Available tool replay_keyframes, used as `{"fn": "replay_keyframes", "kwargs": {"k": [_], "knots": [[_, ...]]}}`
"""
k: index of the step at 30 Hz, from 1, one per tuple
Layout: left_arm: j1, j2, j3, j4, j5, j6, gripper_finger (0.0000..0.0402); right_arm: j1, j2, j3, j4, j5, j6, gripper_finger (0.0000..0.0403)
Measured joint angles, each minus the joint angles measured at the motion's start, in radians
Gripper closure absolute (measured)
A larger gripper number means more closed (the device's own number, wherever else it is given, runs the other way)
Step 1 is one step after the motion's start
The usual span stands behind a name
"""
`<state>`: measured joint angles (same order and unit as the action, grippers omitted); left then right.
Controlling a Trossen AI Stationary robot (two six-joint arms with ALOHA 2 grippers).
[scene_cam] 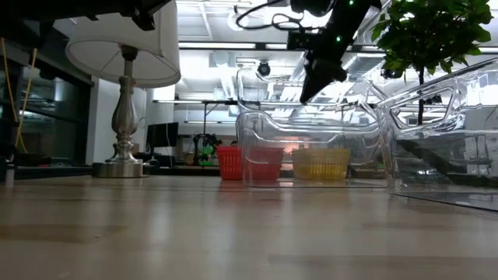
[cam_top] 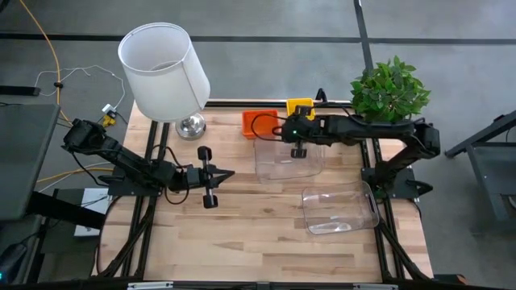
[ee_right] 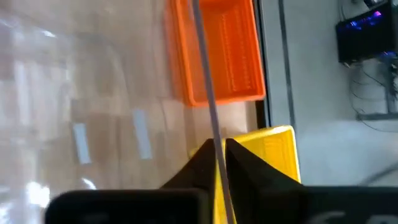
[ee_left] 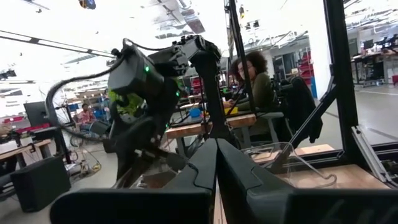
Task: Stack baskets by color
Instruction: Stack the bottom left transparent bin on the top transparent bin
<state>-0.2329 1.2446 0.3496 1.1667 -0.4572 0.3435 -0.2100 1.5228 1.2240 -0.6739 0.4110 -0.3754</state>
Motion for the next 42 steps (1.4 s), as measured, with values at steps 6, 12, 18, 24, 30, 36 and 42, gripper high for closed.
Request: {"fn": "replay_keyframes", "kwargs": {"k": [6,12,18,24,30,36,42], "knots": [[0.0,0.0,0.0,0.0,0.0,0.0,0.0401,0.0,-0.016,0.097,-0.104,-0.108,0.036,0.0399],[0.0,0.0,0.0,0.0,0.0,-0.004,0.0401,-0.009,-0.018,0.263,-0.267,-0.261,0.081,0.0402],[0.0,0.0,0.0,0.001,0.001,-0.024,0.0401,-0.083,0.0,0.359,-0.402,-0.515,0.123,0.0403],[0.0,0.0,0.0,0.001,0.001,-0.026,0.0401,-0.164,0.066,0.347,-0.422,-0.528,0.045,0.0403],[0.0,0.0,0.0,0.001,0.001,-0.026,0.0401,-0.238,0.144,0.347,-0.399,-0.553,-0.033,0.0403],[0.0,0.0,0.0,0.001,0.001,-0.026,0.0401,-0.264,0.202,0.346,-0.407,-0.634,-0.091,0.0403],[0.001,0.0,0.0,0.001,0.001,-0.026,0.0401,-0.248,0.207,0.352,-0.411,-0.687,-0.127,0.0403]]}}
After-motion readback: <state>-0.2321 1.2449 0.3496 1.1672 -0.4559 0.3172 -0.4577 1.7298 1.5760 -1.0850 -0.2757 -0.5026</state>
